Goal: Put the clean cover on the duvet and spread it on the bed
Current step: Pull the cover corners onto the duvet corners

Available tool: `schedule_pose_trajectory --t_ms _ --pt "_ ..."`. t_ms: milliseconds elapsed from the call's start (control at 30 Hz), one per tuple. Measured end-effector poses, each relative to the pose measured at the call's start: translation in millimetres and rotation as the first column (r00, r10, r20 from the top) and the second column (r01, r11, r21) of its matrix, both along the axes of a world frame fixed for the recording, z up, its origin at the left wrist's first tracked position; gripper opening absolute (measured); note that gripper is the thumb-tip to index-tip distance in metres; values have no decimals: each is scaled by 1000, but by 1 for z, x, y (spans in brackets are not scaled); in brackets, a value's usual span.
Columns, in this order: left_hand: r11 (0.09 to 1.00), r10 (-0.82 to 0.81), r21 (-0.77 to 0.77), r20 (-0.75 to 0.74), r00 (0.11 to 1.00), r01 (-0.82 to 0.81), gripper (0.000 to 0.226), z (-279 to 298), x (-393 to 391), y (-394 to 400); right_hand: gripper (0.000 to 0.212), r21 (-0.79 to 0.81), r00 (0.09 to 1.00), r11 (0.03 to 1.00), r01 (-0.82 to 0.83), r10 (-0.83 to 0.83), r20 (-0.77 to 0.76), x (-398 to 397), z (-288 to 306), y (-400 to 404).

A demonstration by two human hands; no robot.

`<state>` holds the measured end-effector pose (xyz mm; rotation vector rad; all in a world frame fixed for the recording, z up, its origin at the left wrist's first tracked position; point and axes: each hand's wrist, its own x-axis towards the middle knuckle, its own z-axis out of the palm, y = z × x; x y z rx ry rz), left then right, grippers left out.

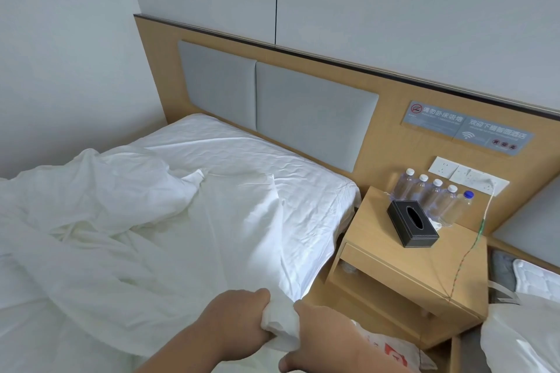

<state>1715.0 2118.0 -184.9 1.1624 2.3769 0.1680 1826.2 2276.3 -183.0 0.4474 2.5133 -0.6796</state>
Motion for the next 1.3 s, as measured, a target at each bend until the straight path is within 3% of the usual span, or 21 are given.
schedule_pose_trajectory --t_ms 100,167,200,267,400,500,600,667,767,900,1033,1100,1133,1200,1300 --pt "999 -6 -33 131 991 11 36 11 -1 5 30 126 997 992 11 -20 70 -11 5 -1" --pt "998 -7 -61 174 985 18 42 19 -3 7 18 118 999 992 34 -34 -1 -10 1 0" --pt "996 -17 -87 160 987 31 47 21 -4 8 18 68 997 996 54 -50 -59 -9 -1 0" --pt "987 -62 -143 69 996 71 55 23 -4 8 17 -182 972 971 157 -184 -147 2 -3 0" --pt "993 -93 -76 -52 994 89 38 11 0 9 12 -512 952 825 240 -304 -44 14 2 2" --pt "997 -74 19 -59 996 75 24 0 3 12 29 -582 965 787 205 -261 -13 14 12 4" --pt "995 -53 86 -59 997 58 22 -5 2 15 51 -631 957 759 160 -275 -89 14 19 8" --pt "989 -58 134 -45 997 64 20 -4 1 16 51 -681 954 719 140 -283 -103 17 15 11" --pt "992 -73 98 -7 997 74 16 -8 3 13 48 -617 974 779 108 -207 -91 17 10 10" --pt "979 -113 -170 16 993 114 27 -13 4 3 65 -158 1000 987 -3 5 10 15 -3 8" --pt "965 -100 -229 124 987 127 42 -2 6 5 46 103 995 989 -102 101 22 11 -9 3" --pt "968 -89 -218 176 980 127 49 10 4 8 23 200 994 975 -94 102 -29 7 -6 0" --pt "965 -82 -228 200 976 127 55 17 2 9 12 217 993 972 -88 104 -64 6 -5 -2" --pt "946 -106 -291 150 983 147 61 31 0 10 14 149 989 988 -43 63 -134 4 -7 -5" --pt "954 -171 -264 -97 980 141 30 37 4 8 13 -114 981 993 44 -64 -184 9 -6 -2"
